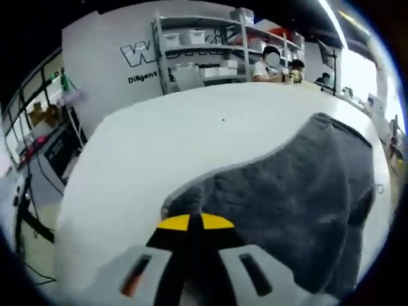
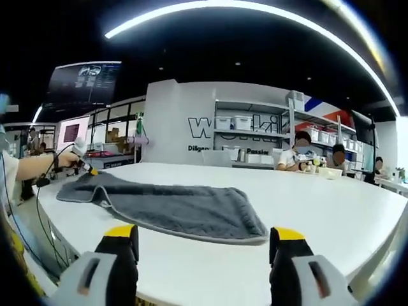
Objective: Fold the towel on the table until its edges align and the towel forms a compact rectangular stack.
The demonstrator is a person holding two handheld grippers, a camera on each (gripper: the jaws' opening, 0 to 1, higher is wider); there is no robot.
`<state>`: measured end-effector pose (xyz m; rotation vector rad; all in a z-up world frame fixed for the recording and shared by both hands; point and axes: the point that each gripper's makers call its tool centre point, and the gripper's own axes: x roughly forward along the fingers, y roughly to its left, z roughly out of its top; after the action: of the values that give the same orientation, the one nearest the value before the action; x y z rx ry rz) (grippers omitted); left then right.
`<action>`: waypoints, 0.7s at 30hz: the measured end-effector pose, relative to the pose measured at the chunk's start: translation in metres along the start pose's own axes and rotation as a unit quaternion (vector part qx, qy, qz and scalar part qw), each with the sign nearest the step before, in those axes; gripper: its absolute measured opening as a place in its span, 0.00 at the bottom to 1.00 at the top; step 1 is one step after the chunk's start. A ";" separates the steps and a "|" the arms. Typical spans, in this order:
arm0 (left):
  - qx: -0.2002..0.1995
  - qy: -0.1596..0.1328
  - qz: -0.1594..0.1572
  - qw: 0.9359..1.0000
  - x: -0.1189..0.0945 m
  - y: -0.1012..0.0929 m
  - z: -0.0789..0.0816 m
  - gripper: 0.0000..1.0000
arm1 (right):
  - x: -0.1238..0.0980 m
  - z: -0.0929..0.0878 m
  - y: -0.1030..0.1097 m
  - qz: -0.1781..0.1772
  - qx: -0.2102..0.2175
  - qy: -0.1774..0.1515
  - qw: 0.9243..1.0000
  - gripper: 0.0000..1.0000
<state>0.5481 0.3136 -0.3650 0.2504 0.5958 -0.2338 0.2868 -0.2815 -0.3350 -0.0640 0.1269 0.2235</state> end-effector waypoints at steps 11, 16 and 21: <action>0.038 0.027 0.029 0.998 0.051 0.031 0.022 0.05 | -0.002 -0.005 -0.006 -0.019 0.002 0.008 1.000 0.88; 0.039 0.049 0.030 0.998 0.075 0.033 0.009 0.06 | -0.003 -0.006 -0.008 -0.024 0.003 0.010 1.000 0.88; 0.019 0.054 0.026 0.998 0.081 0.032 -0.002 0.06 | -0.004 -0.010 -0.008 -0.026 0.003 0.015 1.000 0.88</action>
<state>0.6212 0.3332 -0.4079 0.3163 0.6917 -0.1831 0.2839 -0.2910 -0.3437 -0.0649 0.1566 0.1711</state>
